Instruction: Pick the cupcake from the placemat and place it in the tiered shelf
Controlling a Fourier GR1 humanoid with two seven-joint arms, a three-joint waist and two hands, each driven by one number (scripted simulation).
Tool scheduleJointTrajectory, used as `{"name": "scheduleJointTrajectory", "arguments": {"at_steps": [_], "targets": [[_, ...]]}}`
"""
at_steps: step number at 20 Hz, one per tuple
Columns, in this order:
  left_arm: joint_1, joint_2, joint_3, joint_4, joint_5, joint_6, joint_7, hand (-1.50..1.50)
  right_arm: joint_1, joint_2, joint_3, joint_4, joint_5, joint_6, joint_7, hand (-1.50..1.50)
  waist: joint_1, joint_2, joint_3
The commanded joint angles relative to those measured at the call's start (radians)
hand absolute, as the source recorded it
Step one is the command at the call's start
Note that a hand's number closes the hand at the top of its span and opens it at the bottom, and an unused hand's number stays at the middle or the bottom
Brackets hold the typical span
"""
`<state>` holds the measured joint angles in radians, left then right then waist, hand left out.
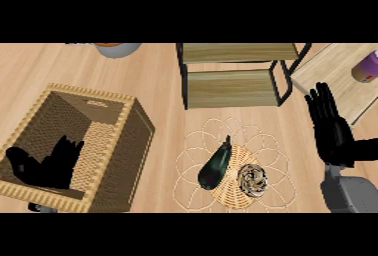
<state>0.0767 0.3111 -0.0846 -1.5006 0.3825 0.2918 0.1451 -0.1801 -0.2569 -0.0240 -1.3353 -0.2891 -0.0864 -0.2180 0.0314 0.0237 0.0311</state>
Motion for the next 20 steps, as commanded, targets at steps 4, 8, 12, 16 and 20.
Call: {"name": "scheduleJointTrajectory", "arguments": {"at_steps": [4, 8, 12, 16, 20], "targets": [[-0.161, 0.071, -0.068, -0.033, -0.153, -0.041, -0.051, 0.0, -0.046, -0.05, 0.07, -0.058, 0.028, 0.043, 0.156, -1.5, -0.051, -0.024, -0.032], [-0.142, 0.067, -0.103, -0.078, -0.146, -0.079, -0.046, 0.0, -0.002, 0.245, -0.054, -0.068, -0.425, 0.04, 0.14, 1.5, -0.097, -0.031, 0.014], [-0.192, 0.069, -0.153, -0.086, -0.224, -0.063, -0.053, 0.0, 0.09, -0.089, 0.023, 0.022, 0.289, -0.33, 0.088, 1.5, -0.076, -0.021, -0.035], [-0.203, 0.012, -0.203, -0.036, -0.274, -0.054, -0.113, 0.0, 0.179, 0.067, -0.061, 0.011, 0.193, -0.391, -0.139, -1.5, -0.049, -0.023, -0.031], [-0.248, 0.01, -0.176, 0.031, -0.266, -0.098, -0.125, 0.0, 0.247, 0.099, -0.046, -0.099, 0.101, -0.251, -0.218, -1.5, -0.043, -0.024, -0.031]]}}
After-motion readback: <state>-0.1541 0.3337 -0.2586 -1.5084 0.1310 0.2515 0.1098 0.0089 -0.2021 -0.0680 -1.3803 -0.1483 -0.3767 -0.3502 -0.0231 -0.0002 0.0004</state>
